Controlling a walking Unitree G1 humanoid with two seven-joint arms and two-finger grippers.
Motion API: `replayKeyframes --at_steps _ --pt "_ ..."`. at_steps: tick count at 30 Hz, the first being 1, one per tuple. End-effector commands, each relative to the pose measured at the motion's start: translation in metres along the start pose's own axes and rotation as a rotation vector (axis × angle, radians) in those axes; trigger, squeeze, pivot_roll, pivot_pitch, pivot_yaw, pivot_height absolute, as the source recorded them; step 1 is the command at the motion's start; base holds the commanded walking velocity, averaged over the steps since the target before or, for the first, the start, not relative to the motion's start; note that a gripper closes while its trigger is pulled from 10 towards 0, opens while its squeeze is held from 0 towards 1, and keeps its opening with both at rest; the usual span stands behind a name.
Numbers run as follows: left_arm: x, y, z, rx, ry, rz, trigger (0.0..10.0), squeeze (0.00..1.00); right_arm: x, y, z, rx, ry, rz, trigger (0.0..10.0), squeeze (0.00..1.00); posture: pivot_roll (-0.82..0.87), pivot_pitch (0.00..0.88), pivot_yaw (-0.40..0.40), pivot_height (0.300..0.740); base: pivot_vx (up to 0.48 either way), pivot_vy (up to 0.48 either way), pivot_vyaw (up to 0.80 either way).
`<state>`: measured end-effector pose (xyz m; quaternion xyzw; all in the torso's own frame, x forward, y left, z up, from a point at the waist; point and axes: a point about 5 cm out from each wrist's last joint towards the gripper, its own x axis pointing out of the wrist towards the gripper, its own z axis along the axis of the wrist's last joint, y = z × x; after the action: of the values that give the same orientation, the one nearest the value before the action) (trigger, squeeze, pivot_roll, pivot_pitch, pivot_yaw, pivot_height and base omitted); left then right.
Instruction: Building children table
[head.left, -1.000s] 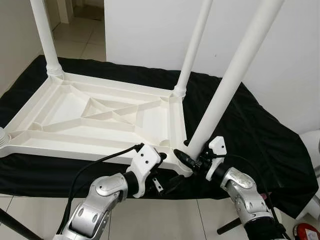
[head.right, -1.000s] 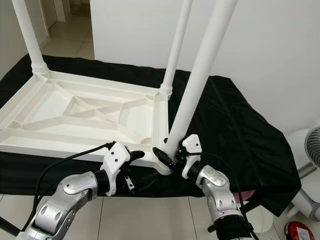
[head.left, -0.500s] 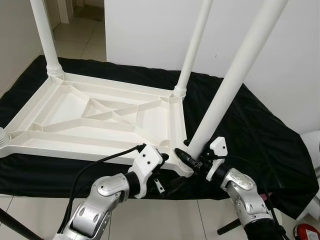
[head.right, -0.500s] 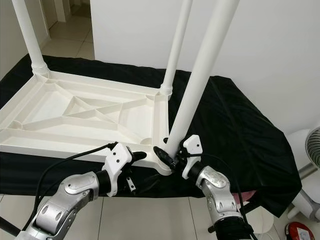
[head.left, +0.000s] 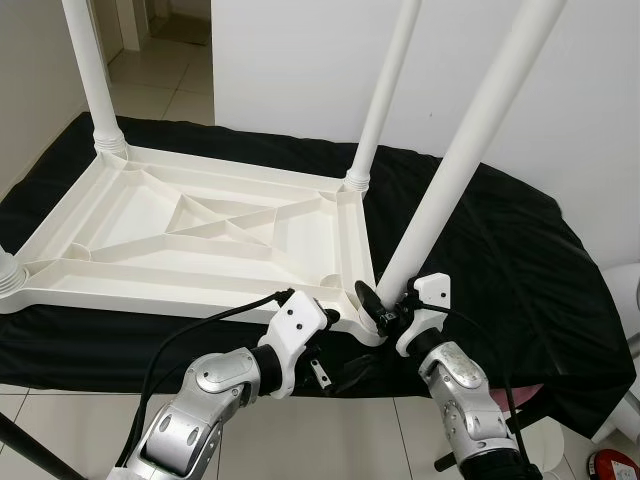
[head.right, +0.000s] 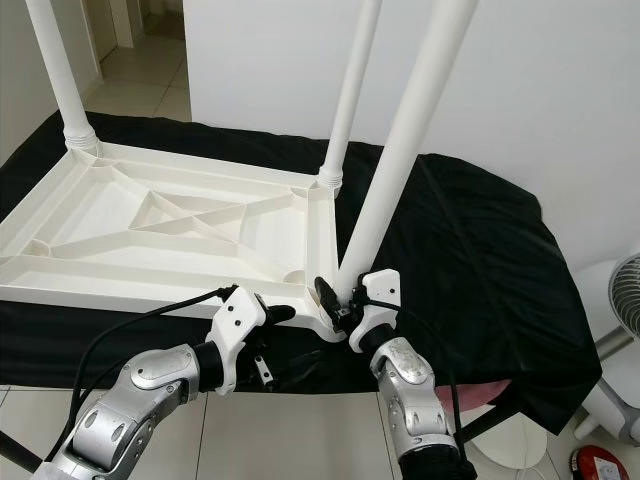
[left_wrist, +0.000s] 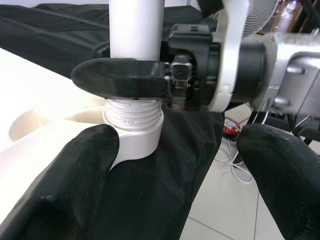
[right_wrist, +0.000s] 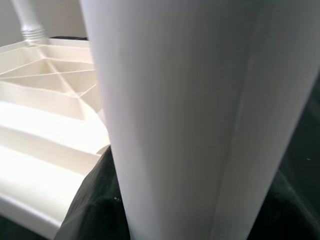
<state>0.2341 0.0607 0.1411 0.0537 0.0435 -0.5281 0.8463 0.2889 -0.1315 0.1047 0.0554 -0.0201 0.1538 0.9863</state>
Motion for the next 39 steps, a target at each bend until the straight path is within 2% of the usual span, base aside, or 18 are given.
replayKeyframes --at_steps 1,4,11,12,20,29,30,31,32,33,38,39 --pt "0.002 -0.001 0.003 0.005 -0.002 0.002 10.0 0.0 -0.007 -0.01 -0.016 0.002 0.092 -0.097 10.0 0.0 0.02 0.0 -0.125 0.74 0.0 0.0 0.0" --pt "0.004 -0.002 0.004 0.003 -0.009 0.005 10.0 0.0 -0.007 -0.003 -0.016 -0.009 0.104 -0.268 10.0 0.0 0.02 0.0 -0.132 0.74 0.0 0.0 0.0" --pt "0.005 -0.004 0.005 -0.012 -0.015 0.012 10.0 0.0 -0.008 0.008 -0.012 0.022 0.065 -0.255 10.0 0.0 0.02 0.0 -0.132 0.74 0.0 0.0 0.0" --pt "0.005 -0.005 0.004 -0.013 -0.015 0.011 10.0 0.0 -0.008 0.006 -0.011 0.036 0.054 -0.242 10.0 1.0 0.02 0.0 -0.133 0.74 0.0 0.0 0.0" --pt "0.005 -0.005 0.005 -0.009 -0.018 0.013 10.0 0.0 -0.01 0.004 -0.001 0.033 0.0 -0.197 10.0 1.0 0.01 0.0 -0.137 0.74 0.0 0.0 0.0" --pt "0.005 -0.002 0.007 0.005 -0.021 0.019 10.0 0.0 -0.014 -0.006 0.011 0.0 -0.035 -0.043 10.0 1.0 0.02 0.0 -0.142 0.74 0.0 0.0 0.0" --pt "0.005 -0.001 0.007 0.007 -0.021 0.022 10.0 0.0 -0.014 -0.009 0.011 -0.001 -0.029 0.029 10.0 0.33 0.03 0.0 -0.144 0.74 0.0 0.0 0.0" --pt "0.005 -0.001 0.007 0.007 -0.021 0.022 10.0 0.0 -0.014 -0.009 0.011 -0.001 -0.029 0.029 10.0 0.33 0.03 0.0 -0.144 0.74 0.0 0.0 0.0" --pt "0.006 -0.001 0.008 0.009 -0.023 0.025 10.0 0.0 -0.014 -0.011 0.012 -0.013 -0.027 0.107 10.0 0.0 0.03 0.0 -0.145 0.74 0.0 0.0 0.0" --pt "0.006 -0.001 0.008 0.01 -0.026 0.026 10.0 0.0 -0.013 -0.014 0.013 -0.032 -0.023 0.17 10.0 0.0 0.03 0.0 -0.142 0.74 0.0 0.0 0.0" --pt "0.007 0.0 0.009 0.012 -0.029 0.027 10.0 0.0 -0.007 -0.018 0.014 -0.066 -0.017 0.234 10.0 0.0 0.03 0.0 -0.141 0.74 0.0 0.0 0.0" --pt "0.008 0.0 0.01 0.014 -0.031 0.025 10.0 0.0 0.002 -0.019 0.013 -0.101 0.012 0.296 10.0 0.0 0.03 0.0 -0.137 0.74 0.0 0.0 0.0"
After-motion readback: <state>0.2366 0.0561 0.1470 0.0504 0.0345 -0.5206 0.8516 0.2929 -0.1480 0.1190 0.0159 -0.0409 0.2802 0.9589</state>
